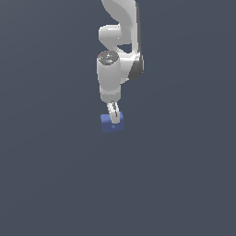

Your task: Pick up the object and move it to a goal position.

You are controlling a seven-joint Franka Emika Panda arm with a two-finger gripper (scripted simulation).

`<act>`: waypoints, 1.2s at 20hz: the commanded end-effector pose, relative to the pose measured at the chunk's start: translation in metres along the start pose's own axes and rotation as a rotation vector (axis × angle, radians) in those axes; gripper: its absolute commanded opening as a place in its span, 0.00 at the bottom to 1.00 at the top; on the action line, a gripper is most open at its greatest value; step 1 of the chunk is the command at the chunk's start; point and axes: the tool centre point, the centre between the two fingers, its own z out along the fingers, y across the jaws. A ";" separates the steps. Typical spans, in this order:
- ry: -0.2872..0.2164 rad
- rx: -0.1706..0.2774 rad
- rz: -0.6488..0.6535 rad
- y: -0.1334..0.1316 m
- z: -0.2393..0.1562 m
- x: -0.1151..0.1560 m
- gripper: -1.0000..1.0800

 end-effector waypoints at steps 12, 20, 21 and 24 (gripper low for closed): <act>0.000 -0.001 0.004 0.001 0.043 0.000 0.96; 0.000 -0.001 0.004 0.001 0.043 0.000 0.00; 0.000 -0.001 0.004 0.001 0.043 0.000 0.00; 0.000 0.001 0.004 0.000 0.042 0.000 0.00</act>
